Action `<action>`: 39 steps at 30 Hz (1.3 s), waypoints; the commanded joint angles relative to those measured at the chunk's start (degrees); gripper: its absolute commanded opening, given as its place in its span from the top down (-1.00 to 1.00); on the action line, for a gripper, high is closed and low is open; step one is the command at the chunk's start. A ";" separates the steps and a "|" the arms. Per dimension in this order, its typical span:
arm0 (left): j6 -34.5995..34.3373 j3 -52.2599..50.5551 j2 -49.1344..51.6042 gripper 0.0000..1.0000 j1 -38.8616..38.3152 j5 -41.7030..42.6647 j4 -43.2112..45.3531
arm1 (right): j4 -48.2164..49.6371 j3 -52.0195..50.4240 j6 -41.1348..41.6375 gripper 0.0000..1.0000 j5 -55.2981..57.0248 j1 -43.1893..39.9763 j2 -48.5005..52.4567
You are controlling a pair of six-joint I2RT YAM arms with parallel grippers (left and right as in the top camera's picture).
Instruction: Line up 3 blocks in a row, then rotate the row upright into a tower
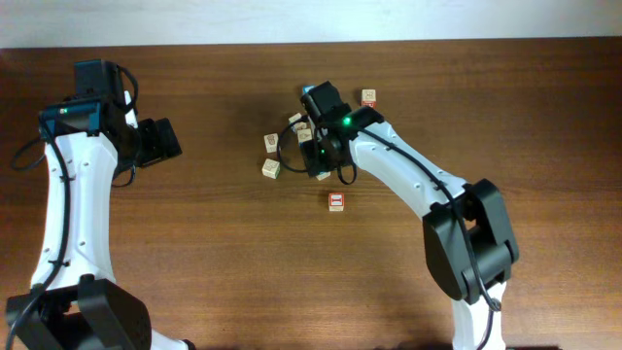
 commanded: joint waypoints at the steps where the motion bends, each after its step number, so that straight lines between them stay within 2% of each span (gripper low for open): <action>1: -0.50 0.94 0.31 -0.98 0.15 -0.59 -0.13 | 1.01 0.90 -2.86 -0.15 1.84 0.24 3.10; 5: -0.50 0.94 0.31 -0.98 0.15 -0.61 -0.13 | 2.64 0.85 -2.82 -0.11 1.81 0.26 4.98; 9: -0.48 0.94 0.31 -0.98 0.15 -0.68 -0.02 | 3.45 0.85 -2.75 0.16 1.84 0.26 5.79; 10: -0.48 0.94 0.31 -0.98 0.15 -0.68 0.17 | 3.30 0.85 -1.46 0.28 1.84 0.26 5.79; 16: -0.48 0.94 0.31 -0.98 0.15 -0.66 0.15 | -1.07 0.85 7.69 0.49 1.77 0.31 5.79; 21: -0.48 0.94 0.31 -0.98 0.15 -0.66 0.15 | -3.10 0.87 13.92 0.50 -4.09 2.03 5.79; 28: -0.50 0.94 0.31 -0.98 0.15 -0.63 0.11 | -10.95 0.87 25.22 0.53 -4.17 6.01 5.79; 33: -0.50 0.94 0.31 -0.98 0.15 -0.63 0.09 | -14.19 0.87 25.75 0.53 2.56 5.84 5.79; 39: -0.50 0.94 0.31 -0.99 0.15 -0.63 0.09 | -12.81 0.87 23.63 0.52 6.23 5.84 5.79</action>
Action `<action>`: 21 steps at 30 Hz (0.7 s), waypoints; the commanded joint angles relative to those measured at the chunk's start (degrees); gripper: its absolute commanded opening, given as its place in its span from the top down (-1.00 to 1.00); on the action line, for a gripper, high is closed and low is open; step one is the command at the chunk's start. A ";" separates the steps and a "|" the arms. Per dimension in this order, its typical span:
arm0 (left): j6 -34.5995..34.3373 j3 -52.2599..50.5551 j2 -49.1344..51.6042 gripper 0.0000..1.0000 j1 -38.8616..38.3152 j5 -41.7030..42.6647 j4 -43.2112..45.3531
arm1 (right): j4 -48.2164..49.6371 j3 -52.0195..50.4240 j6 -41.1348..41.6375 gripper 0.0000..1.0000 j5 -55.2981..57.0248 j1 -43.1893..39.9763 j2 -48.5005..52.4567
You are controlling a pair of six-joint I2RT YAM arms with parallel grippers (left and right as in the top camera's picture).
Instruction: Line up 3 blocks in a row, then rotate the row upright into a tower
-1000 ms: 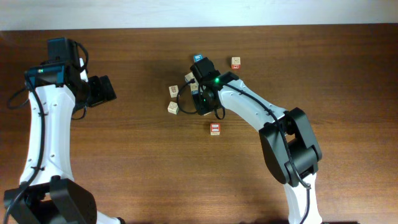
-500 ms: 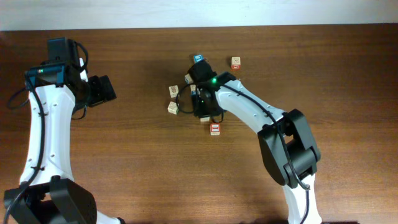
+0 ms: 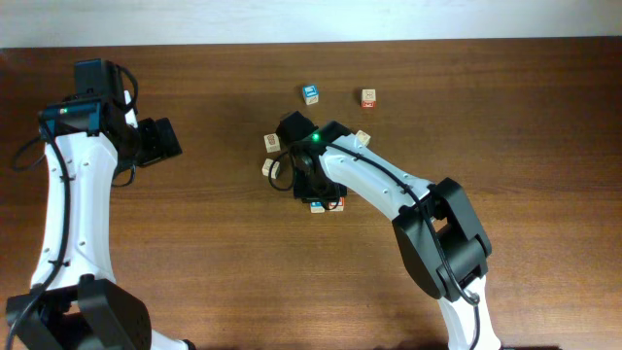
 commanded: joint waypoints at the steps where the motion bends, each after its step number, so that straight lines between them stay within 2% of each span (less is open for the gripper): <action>1: -0.52 0.96 0.31 -0.98 0.13 -0.61 -0.11 | 0.07 -0.94 -0.87 0.52 5.55 -0.15 1.07; 4: -0.52 0.96 0.31 -0.98 0.13 -0.61 -0.11 | 0.09 -0.94 -0.87 0.49 5.55 -0.15 1.07; 5: -0.52 0.96 0.31 -0.98 0.13 -0.61 -0.11 | 0.11 -0.94 -0.90 0.38 5.55 -0.15 1.07; 9: -0.50 0.96 0.31 -0.99 0.13 -0.61 -0.11 | -0.46 -0.17 -1.84 0.33 4.85 -0.15 1.01; 10: -0.52 0.96 0.31 -0.98 0.13 -0.61 -0.11 | -1.01 0.81 -2.62 0.27 4.22 -0.15 1.01; 19: -0.52 0.96 0.31 -0.98 0.13 -0.61 -0.09 | -8.00 10.67 -3.93 0.24 4.26 -0.15 1.01; 21: -0.50 0.96 0.31 -0.98 0.13 -0.61 -0.11 | -7.41 12.02 -4.11 0.15 7.17 -0.42 1.01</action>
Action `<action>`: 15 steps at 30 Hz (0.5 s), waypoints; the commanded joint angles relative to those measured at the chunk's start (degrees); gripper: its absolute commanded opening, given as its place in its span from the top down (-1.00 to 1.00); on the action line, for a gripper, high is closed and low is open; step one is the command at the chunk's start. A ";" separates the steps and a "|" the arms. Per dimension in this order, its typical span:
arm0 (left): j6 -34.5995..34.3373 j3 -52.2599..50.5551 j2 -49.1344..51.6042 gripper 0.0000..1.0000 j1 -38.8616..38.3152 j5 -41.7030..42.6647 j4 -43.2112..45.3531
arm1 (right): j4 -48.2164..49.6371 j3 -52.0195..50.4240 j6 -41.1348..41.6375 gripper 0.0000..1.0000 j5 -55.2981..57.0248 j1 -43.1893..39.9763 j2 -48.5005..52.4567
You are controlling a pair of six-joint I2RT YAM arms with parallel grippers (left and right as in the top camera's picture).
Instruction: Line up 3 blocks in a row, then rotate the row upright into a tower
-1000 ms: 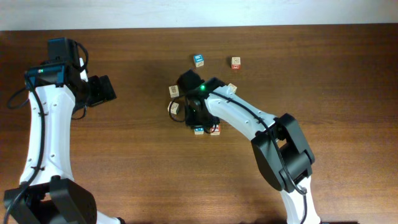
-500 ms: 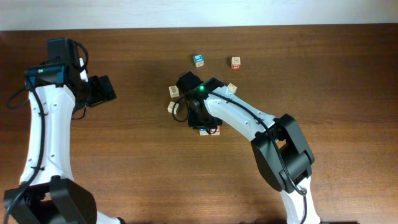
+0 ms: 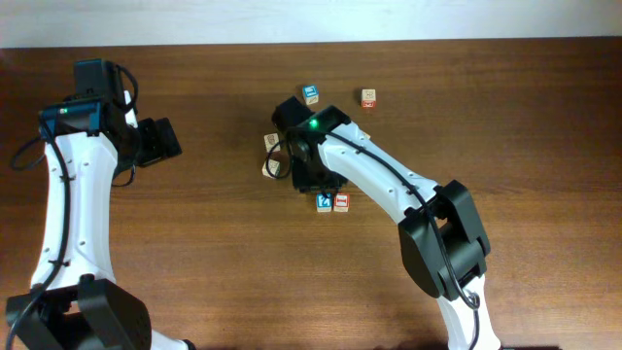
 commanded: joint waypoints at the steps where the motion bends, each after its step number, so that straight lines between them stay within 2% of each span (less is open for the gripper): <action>1: -0.52 0.96 0.31 -0.98 0.15 -0.63 -0.09 | 1.05 2.58 -0.87 0.13 4.66 -0.59 0.74; 7: -0.50 0.96 0.31 -0.98 0.15 -0.63 -0.15 | 12.11 2.45 1.60 -0.04 11.74 -6.12 1.14; 15: -0.52 0.94 0.31 -0.99 0.15 -0.63 -0.22 | 16.90 2.45 0.87 -0.10 5.51 -9.44 3.78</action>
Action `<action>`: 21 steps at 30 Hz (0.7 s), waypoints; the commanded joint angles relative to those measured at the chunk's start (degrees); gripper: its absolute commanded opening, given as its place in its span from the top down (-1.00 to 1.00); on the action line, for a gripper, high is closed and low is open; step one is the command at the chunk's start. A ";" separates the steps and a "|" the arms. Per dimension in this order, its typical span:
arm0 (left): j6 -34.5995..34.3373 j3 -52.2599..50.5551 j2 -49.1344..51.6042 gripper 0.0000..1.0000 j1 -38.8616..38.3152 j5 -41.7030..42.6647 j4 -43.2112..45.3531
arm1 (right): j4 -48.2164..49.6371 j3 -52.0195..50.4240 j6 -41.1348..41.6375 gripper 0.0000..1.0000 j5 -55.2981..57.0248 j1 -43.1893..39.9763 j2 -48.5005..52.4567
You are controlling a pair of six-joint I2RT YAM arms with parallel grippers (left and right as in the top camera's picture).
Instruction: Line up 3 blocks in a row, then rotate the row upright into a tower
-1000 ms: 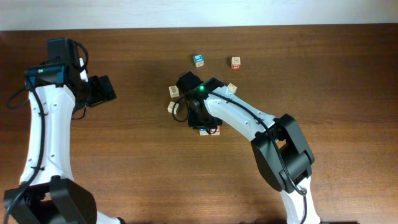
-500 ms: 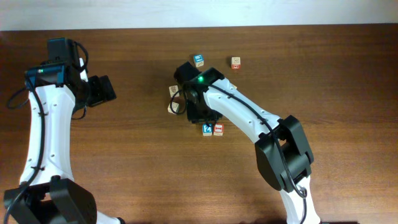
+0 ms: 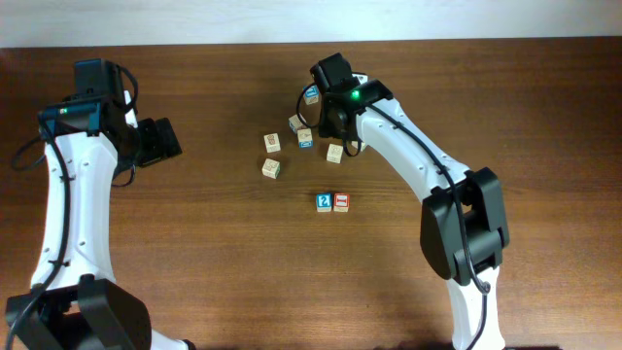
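Several small wooden blocks lie mid-table in the overhead view. A blue "2" block [image 3: 324, 201] stands touching a red-faced block [image 3: 340, 201]. Farther back lie a blue-topped block [image 3: 311, 95], a tan block [image 3: 294, 122], a blue-and-tan block [image 3: 305, 137] and a tan block [image 3: 334, 152]. My right gripper [image 3: 332, 126] hangs over this far cluster, between the blue-topped block and the tan block, its fingers hidden under the wrist. My left gripper [image 3: 157, 141] is far to the left, away from all blocks.
Two more tan blocks [image 3: 272, 142] [image 3: 271, 168] lie left of the cluster. The right arm [image 3: 408, 160] stretches diagonally from the front right over the table. The left arm [image 3: 73, 204] runs along the left side.
My right gripper was just left of and behind the blue "2" block and is now back over the far cluster. The "2" block stays beside the red one. The left arm is unchanged.
At first my right gripper was in the block cluster and the red block stood alone. Then the gripper was down by the red block with a blue block beside it. After that the "2" block stood free there, and the gripper is now back at the cluster.
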 commanded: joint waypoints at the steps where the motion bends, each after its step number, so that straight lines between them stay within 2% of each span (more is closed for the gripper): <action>1: -0.52 0.92 0.31 -0.98 0.13 -0.63 -0.17 | 0.59 0.96 0.15 -0.10 -2.78 0.50 4.04; 6: -0.50 0.90 0.31 -0.98 0.13 -0.66 -0.22 | 0.39 0.96 0.15 -0.06 -3.82 0.50 6.71; 10: -0.50 0.90 0.31 -0.98 0.13 -0.66 -0.20 | -0.96 0.96 0.17 0.28 -4.70 0.50 6.73; 14: -0.52 0.90 0.31 -0.98 0.13 -0.66 -0.20 | -4.09 0.96 0.17 0.39 -4.70 0.50 6.73; 21: -0.52 0.90 0.31 -0.98 0.13 -0.63 -0.22 | -15.23 0.96 -1.36 0.43 -4.70 0.11 6.73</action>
